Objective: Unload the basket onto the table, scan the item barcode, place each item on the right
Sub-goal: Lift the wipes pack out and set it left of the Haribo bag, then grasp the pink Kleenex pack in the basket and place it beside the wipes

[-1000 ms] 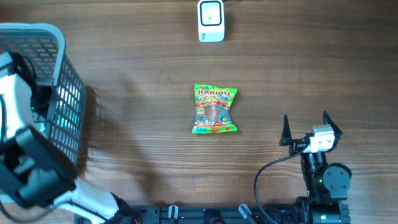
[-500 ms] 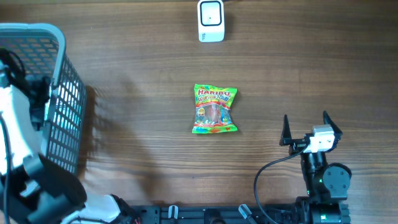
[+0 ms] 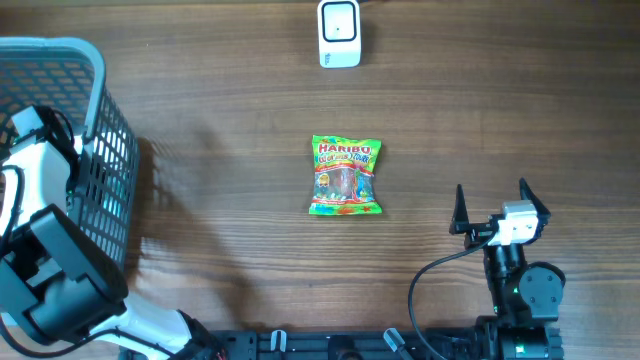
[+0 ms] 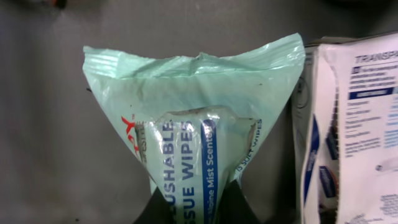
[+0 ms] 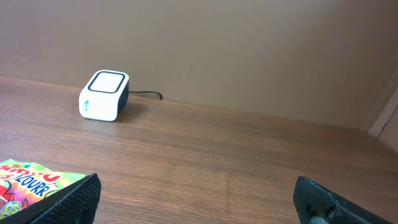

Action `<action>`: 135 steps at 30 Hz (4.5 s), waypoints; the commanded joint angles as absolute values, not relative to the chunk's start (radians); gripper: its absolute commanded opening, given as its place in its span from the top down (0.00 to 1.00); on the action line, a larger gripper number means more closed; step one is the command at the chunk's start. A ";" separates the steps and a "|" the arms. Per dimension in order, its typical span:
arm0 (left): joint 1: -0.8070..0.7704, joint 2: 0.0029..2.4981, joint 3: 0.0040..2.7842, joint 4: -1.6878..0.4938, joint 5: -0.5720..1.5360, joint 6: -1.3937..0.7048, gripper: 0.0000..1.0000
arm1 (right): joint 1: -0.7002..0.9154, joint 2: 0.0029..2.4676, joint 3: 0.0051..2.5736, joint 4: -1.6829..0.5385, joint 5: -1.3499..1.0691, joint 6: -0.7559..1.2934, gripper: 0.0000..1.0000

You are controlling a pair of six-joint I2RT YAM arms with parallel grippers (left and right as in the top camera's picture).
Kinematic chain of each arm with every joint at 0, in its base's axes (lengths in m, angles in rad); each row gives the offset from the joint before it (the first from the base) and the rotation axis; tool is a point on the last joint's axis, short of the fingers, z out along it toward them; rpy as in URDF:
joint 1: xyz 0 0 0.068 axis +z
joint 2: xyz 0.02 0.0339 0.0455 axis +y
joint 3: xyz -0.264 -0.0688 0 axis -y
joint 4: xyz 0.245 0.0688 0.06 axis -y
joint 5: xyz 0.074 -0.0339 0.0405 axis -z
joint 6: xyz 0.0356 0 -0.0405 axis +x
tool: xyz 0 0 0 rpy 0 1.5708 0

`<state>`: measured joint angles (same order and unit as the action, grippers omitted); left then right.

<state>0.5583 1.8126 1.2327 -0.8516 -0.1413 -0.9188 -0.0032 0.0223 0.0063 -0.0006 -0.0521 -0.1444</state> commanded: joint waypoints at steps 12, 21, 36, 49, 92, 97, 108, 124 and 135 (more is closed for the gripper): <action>0.551 1.373 1.733 -1.106 -0.014 -0.820 0.96 | -0.006 0.018 0.006 0.002 -0.064 -0.157 0.00; -0.154 1.349 1.651 -1.176 -0.168 -0.805 0.96 | -0.006 0.018 0.006 0.002 -0.064 -0.157 0.00; -0.569 1.768 1.233 -0.815 -0.154 -0.928 0.68 | -0.006 0.018 0.006 0.002 -0.064 -0.157 0.00; -0.107 1.404 1.980 -1.269 -0.368 -0.664 0.00 | -0.006 0.018 0.006 0.002 -0.064 -0.157 0.00; 0.806 1.751 1.134 -0.645 -0.409 -0.277 0.02 | -0.006 0.018 0.006 0.002 -0.064 -0.157 0.00; 0.812 1.763 1.110 -0.615 -0.342 -0.277 0.21 | -0.006 0.018 0.006 0.002 -0.064 -0.157 0.00; 0.812 1.844 1.111 -0.620 -0.319 -0.276 0.91 | -0.006 0.018 0.006 0.002 -0.064 -0.157 0.00; 0.624 1.323 1.510 -0.925 0.145 -0.336 0.96 | -0.006 0.018 0.006 0.002 -0.064 -0.157 0.00; -0.194 1.208 1.310 -1.015 0.038 -0.419 0.96 | -0.006 0.018 0.006 0.002 -0.064 -0.157 0.00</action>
<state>-0.0418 1.1408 1.4479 -1.0180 0.2478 -0.3279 -0.0032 0.0223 0.0063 -0.0006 -0.0521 -0.1444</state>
